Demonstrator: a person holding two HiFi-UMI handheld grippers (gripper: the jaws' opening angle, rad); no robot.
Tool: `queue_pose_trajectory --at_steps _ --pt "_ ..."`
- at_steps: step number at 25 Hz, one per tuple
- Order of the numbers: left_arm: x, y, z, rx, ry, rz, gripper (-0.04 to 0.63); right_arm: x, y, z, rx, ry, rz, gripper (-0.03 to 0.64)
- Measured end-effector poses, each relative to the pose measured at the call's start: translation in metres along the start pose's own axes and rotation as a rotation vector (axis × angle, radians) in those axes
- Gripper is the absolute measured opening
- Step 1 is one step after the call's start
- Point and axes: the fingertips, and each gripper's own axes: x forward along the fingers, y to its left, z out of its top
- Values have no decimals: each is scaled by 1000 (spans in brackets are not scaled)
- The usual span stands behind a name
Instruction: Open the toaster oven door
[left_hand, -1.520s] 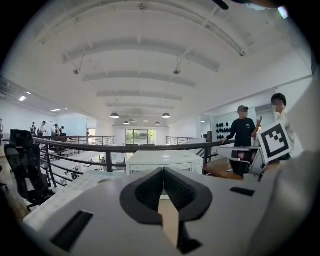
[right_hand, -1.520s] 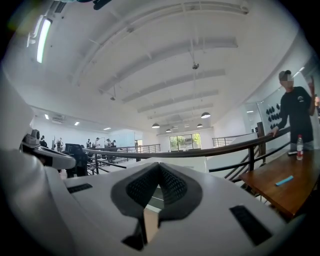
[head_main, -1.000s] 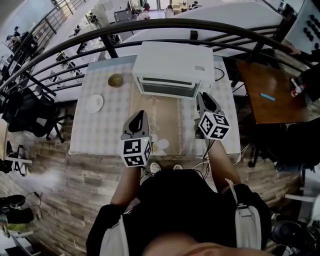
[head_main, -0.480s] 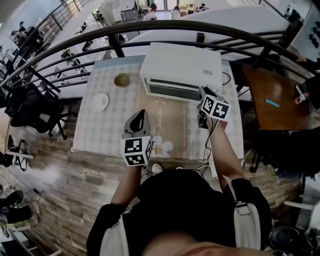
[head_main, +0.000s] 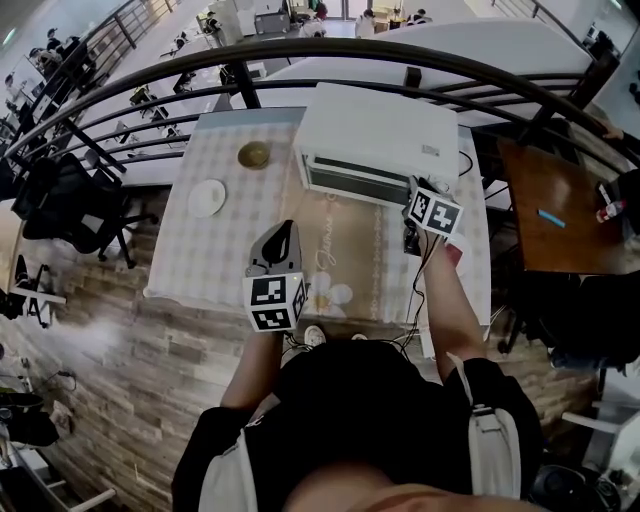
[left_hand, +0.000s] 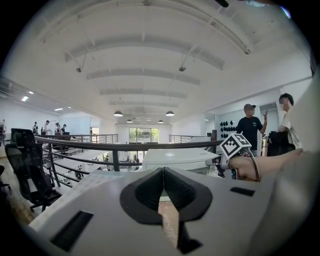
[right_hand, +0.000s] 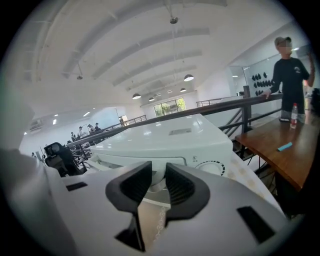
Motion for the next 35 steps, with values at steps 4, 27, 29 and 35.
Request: queue_pose_trajectory --at_steps 4,27,29,35 --pt "3 4 -3 -7 6 0 14 -1 1 -2 -19 7 10 92" --pt "22 -19 -6 18 17 -106 14 -36 15 -47 -37 14 -11 91" --pt "24 -22 -5 23 16 -117 14 -41 16 -55 -44 9 -19 89" --pt "26 -31 -3 32 11 -145 14 -55 20 -80 -58 16 -36 84"
